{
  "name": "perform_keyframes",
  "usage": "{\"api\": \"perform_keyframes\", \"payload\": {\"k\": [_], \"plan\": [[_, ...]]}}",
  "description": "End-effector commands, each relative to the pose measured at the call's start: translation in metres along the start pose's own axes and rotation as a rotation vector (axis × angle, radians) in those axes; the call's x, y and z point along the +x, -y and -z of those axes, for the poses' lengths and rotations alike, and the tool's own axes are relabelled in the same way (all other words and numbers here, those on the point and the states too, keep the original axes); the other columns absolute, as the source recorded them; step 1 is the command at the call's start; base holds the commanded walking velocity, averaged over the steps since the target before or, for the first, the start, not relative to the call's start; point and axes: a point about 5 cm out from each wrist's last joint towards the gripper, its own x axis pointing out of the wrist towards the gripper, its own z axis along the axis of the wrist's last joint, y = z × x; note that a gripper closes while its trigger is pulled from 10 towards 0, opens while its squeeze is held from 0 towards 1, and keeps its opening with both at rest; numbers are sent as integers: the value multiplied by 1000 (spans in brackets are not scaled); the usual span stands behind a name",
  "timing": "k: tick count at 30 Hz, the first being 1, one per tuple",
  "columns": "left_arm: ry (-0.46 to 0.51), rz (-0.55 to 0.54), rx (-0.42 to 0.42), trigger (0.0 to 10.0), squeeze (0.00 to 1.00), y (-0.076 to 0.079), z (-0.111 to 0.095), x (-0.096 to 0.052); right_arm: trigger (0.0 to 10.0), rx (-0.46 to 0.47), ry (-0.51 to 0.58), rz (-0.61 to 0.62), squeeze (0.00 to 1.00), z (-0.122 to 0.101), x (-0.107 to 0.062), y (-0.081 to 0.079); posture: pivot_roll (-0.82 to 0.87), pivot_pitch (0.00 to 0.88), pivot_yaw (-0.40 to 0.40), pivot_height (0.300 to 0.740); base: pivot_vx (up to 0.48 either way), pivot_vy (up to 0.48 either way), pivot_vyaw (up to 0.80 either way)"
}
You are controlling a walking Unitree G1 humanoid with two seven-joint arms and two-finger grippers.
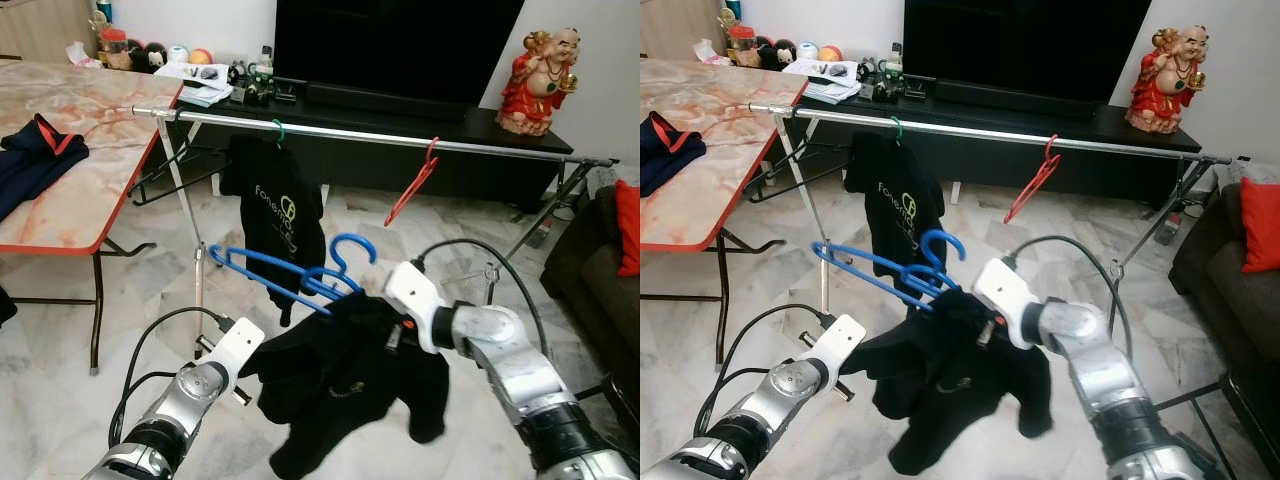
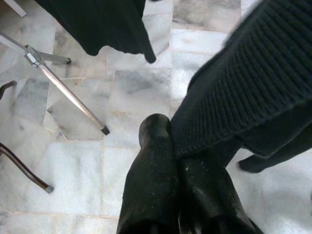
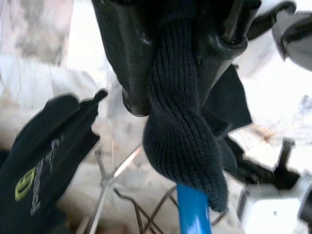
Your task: Hang hanger
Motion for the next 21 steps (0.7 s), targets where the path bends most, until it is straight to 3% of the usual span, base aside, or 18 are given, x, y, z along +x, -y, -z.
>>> {"api": "perform_keyframes", "payload": {"k": [1, 4, 7, 9, 13, 21], "plan": [[-6, 10, -20, 0, 0, 3, 4, 0, 0, 12, 33, 15, 0, 2, -13, 7, 69, 0, -116, 740, 0, 0, 0], [-9, 24, -17, 0, 0, 6, 4, 0, 0, 80, 71, -40, 0, 20, -23, 3, 67, 0, -114, 740, 0, 0, 0], [-1, 25, -18, 0, 0, 7, 2, 0, 0, 88, 38, -127, 0, 36, -30, -7, 68, 0, -114, 740, 0, 0, 0], [1, 27, -18, 0, 0, 7, 2, 0, 0, 102, -8, -192, 0, 49, -34, -13, 63, 0, -111, 740, 0, 0, 0], [-4, 43, -11, 0, 0, 9, 3, 0, 0, 63, -199, -242, 0, 82, -44, -18, 71, 0, -110, 740, 0, 0, 0], [-11, 51, -13, 0, 0, 10, 5, 0, 0, 38, -294, -256, 0, 95, -52, -16, 73, 0, -112, 740, 0, 0, 0]]}}
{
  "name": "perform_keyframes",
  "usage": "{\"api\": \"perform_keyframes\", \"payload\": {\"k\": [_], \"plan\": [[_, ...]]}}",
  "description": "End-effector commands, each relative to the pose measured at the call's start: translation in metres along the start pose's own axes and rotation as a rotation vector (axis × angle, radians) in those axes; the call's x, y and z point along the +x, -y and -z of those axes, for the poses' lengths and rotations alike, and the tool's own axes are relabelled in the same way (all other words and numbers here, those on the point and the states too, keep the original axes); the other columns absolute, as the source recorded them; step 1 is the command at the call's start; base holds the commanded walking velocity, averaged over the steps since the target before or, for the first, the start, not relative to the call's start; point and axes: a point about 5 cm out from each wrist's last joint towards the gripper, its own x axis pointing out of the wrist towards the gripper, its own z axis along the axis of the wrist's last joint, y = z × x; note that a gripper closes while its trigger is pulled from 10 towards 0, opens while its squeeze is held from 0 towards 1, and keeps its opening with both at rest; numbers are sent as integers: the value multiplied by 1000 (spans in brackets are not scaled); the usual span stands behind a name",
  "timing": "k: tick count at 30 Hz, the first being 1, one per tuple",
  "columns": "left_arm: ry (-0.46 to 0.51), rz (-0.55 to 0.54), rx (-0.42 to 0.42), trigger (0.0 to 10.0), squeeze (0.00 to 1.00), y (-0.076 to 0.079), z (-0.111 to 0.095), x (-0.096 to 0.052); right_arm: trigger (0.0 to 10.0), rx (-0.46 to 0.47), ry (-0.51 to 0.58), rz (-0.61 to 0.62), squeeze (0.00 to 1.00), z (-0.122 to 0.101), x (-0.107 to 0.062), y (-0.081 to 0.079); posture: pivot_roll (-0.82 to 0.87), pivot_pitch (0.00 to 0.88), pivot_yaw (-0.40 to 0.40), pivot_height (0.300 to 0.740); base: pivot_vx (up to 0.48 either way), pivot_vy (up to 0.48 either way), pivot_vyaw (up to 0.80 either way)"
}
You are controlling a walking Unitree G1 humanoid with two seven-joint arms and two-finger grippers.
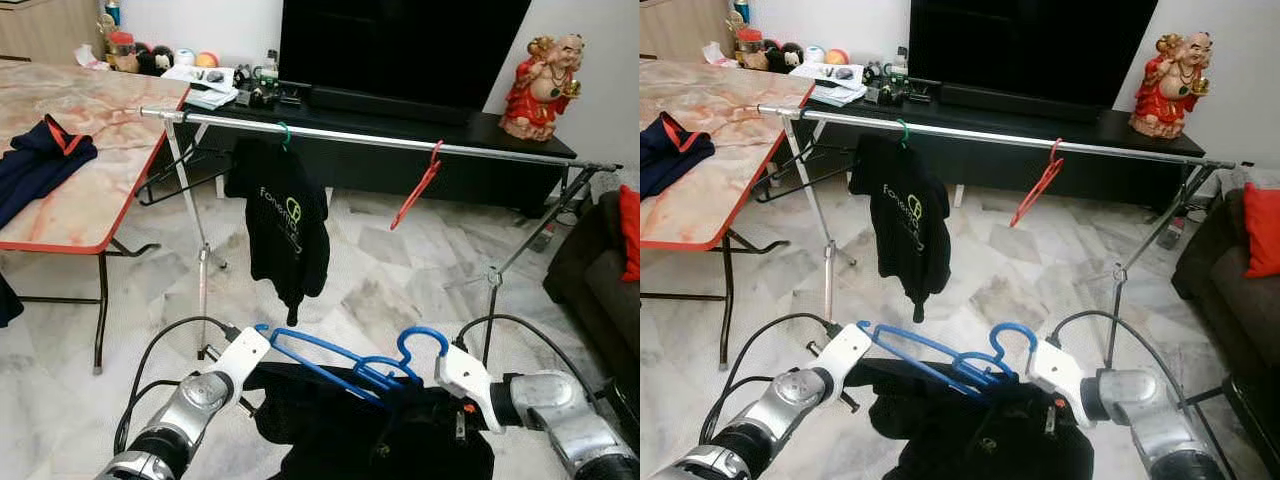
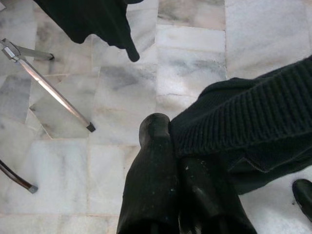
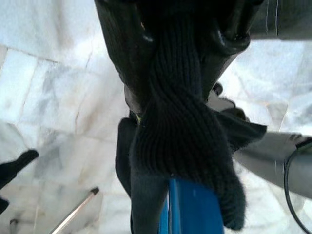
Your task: Hang hanger
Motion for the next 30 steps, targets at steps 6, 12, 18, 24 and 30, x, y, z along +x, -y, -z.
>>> {"api": "perform_keyframes", "payload": {"k": [6, 12, 18, 24, 30], "plan": [[-3, -12, -8, 0, 0, -3, 1, -1, 0, -26, -101, 113, 0, 14, -12, 12, 73, 0, -110, 740, 0, 0, 0], [-11, -20, -13, 0, 0, -5, 2, -2, 0, -33, -146, 113, 0, 23, -18, 11, 66, 4, -102, 740, 0, 0, 0], [-28, -21, -15, 0, 0, -6, 6, -2, 0, -13, -173, 88, 0, 38, -24, 4, 60, 8, -96, 740, 0, 0, 0], [-38, -13, -17, 0, 0, -4, 7, -2, 0, -6, -244, 61, 0, 52, -29, -3, 57, 10, -92, 740, 0, 0, 0], [-44, -8, -20, 0, 0, -4, 8, -2, 0, -29, -322, 121, 0, 62, -32, -1, 58, 12, -89, 740, 0, 0, 0]]}}
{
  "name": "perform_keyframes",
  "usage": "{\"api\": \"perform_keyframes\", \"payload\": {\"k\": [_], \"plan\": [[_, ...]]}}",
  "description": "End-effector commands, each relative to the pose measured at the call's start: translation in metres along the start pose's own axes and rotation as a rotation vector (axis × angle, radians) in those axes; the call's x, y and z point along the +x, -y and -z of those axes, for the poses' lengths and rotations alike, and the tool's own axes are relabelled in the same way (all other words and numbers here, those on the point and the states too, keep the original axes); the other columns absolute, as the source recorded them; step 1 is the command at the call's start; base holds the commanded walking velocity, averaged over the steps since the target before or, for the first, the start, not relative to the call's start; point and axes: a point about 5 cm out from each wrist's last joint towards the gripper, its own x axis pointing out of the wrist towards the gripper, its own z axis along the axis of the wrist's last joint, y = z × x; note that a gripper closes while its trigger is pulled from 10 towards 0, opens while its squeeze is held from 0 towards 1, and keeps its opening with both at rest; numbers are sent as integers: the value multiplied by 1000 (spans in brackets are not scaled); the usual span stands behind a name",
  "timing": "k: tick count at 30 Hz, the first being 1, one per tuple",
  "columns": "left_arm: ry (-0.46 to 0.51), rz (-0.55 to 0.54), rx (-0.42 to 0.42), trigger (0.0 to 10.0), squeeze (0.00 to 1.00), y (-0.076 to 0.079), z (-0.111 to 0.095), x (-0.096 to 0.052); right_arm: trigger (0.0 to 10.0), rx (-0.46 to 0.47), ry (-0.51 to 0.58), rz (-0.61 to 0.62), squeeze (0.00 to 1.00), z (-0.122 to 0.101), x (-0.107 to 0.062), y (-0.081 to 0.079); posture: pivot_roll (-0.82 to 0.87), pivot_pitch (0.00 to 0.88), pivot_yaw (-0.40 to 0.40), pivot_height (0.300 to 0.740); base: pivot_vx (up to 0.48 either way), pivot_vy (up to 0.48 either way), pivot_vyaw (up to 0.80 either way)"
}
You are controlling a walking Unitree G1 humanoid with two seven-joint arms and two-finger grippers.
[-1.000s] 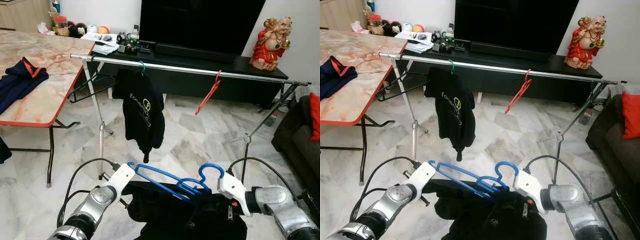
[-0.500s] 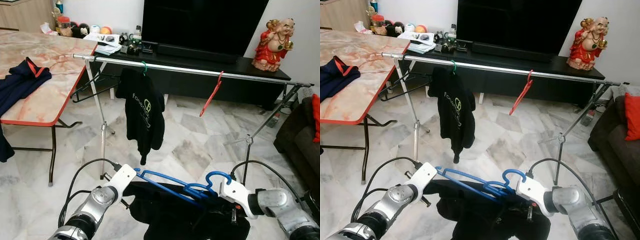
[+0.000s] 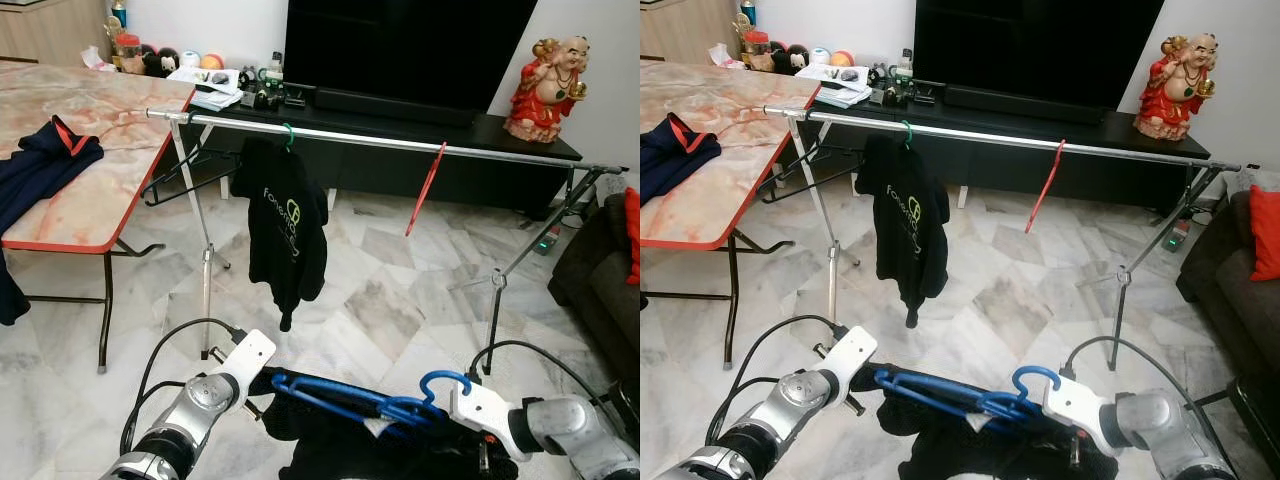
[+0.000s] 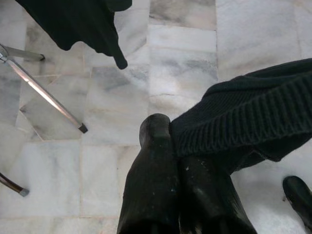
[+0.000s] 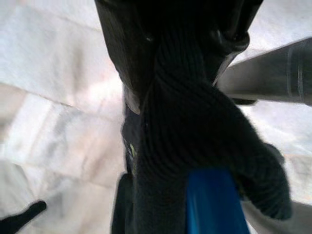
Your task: Hang hanger
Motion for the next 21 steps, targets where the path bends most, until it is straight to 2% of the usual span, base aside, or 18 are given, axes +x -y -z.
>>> {"api": "perform_keyframes", "payload": {"k": [1, 3, 6, 12, 14, 17, 19, 21], "plan": [[-50, -44, -14, 0, 0, -10, 10, -4, 0, -6, -161, 74, 0, 26, -22, 7, 58, 13, -87, 740, 0, 0, 0], [-52, -43, -13, 0, 0, -10, 10, -4, 0, -18, -175, 92, 0, 27, -22, 8, 58, 13, -87, 740, 0, 0, 0], [-67, -20, 3, 0, 0, -9, 12, -4, 0, -31, -183, 199, 0, 23, -21, 17, 59, 11, -86, 740, 0, 0, 0], [-67, 16, 24, 0, 0, -7, 11, -4, 0, -45, -208, 264, 0, 18, -18, 24, 62, 14, -86, 740, 0, 0, 0], [-68, 20, 31, 0, 0, -9, 11, -5, 0, -61, -227, 262, 0, 17, -16, 24, 64, 14, -86, 740, 0, 0, 0], [-55, -4, 32, 0, 0, -18, 6, -7, 0, -91, -238, 186, 0, 18, -8, 16, 67, 15, -88, 740, 0, 0, 0], [-51, -5, 33, 0, 0, -19, 4, -7, 0, -97, -250, 198, 0, 18, -7, 16, 66, 15, -88, 740, 0, 0, 0], [-35, 22, 44, 0, 0, -19, -2, -6, 0, -106, -322, 275, 0, 22, -6, 21, 68, 16, -87, 740, 0, 0, 0]]}}
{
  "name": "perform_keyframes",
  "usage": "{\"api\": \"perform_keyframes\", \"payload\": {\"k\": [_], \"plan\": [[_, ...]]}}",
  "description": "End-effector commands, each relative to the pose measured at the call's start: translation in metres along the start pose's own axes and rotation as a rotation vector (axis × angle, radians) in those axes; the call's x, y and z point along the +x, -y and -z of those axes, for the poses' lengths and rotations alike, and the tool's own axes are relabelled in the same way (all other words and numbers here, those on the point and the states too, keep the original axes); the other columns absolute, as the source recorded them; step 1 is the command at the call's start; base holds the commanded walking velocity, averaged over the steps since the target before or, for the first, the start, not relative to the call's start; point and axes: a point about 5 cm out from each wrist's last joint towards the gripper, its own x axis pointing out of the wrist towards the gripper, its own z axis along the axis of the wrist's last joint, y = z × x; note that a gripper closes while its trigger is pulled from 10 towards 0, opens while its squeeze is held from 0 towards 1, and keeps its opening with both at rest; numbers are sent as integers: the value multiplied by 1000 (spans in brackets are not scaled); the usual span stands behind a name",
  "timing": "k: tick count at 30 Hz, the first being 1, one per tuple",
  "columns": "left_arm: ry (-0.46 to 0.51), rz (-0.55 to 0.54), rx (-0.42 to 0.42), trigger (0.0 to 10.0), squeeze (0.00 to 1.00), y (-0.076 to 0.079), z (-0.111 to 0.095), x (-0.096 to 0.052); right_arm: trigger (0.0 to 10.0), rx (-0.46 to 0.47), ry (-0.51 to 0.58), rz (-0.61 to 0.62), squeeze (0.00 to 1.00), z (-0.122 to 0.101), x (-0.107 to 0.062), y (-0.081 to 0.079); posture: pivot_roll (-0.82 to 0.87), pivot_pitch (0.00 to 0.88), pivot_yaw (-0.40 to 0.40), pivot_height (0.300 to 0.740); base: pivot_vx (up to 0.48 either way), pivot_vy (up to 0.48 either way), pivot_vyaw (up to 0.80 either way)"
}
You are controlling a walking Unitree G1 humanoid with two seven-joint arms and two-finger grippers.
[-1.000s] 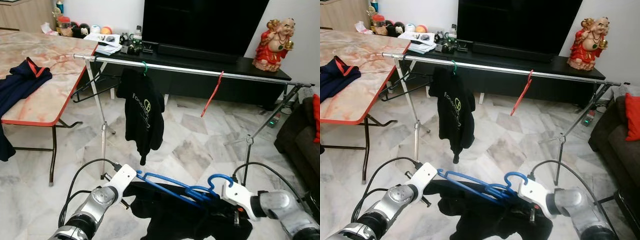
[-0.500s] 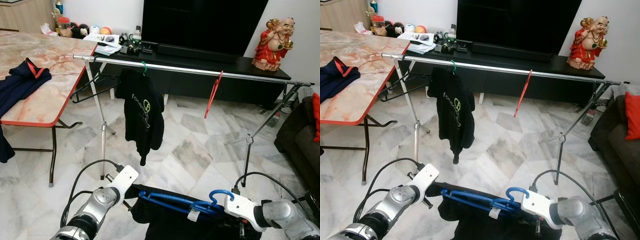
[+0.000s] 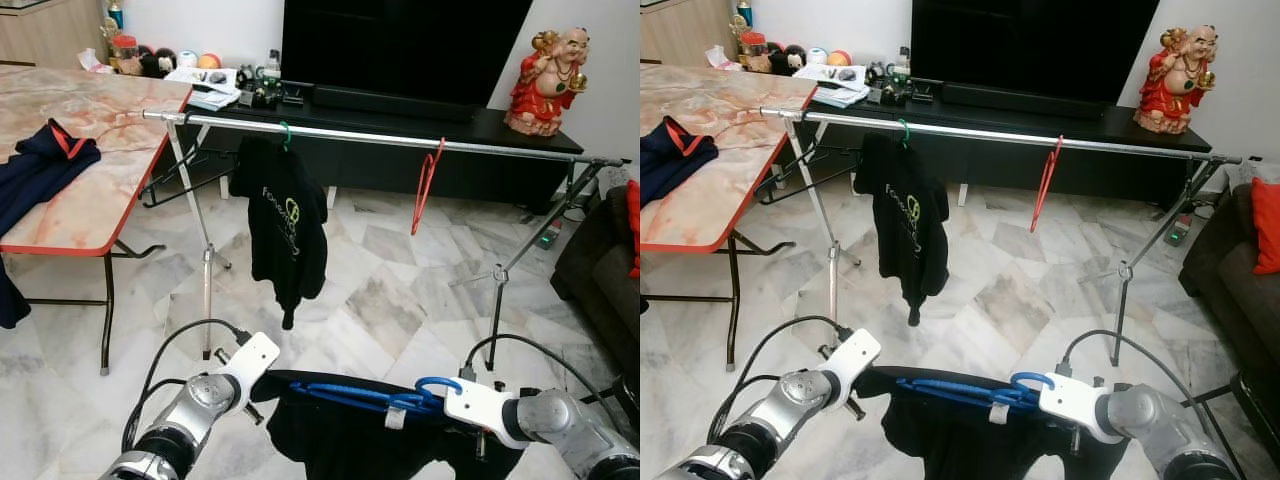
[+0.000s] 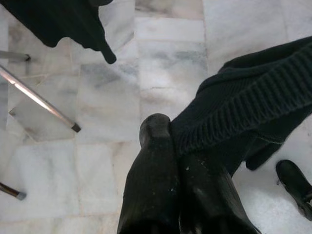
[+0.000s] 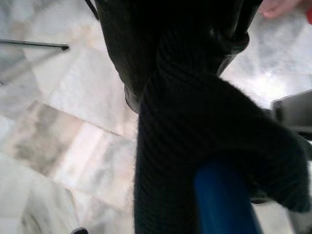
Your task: Hang hanger
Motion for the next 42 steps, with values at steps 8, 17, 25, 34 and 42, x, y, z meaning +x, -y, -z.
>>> {"api": "perform_keyframes", "payload": {"k": [8, 17, 25, 34, 42], "plan": [[-17, 108, 79, 0, 0, -12, -3, -11, 0, 52, -203, 148, 0, 21, -5, 12, 71, 17, -87, 740, 0, 0, 0], [82, 278, 84, 0, 0, -7, -26, -28, 0, 90, -176, 157, 0, 7, 12, 4, 85, 16, -87, 740, 0, 0, 0], [220, 456, 100, 0, 0, 7, -63, -48, 0, 130, -149, 186, 0, -7, 26, -5, 96, 9, -87, 740, 0, 0, 0], [291, 674, 160, 7059, 0, 32, -76, -73, 0, 368, 56, 261, 0, -47, 35, 6, 109, 2, -86, 740, 0, 0, 0], [323, 770, 174, 10000, 1000, 46, -78, -84, 0, 443, 247, 232, 0, -87, 36, 20, 109, 0, -89, 740, 0, 0, 0]]}}
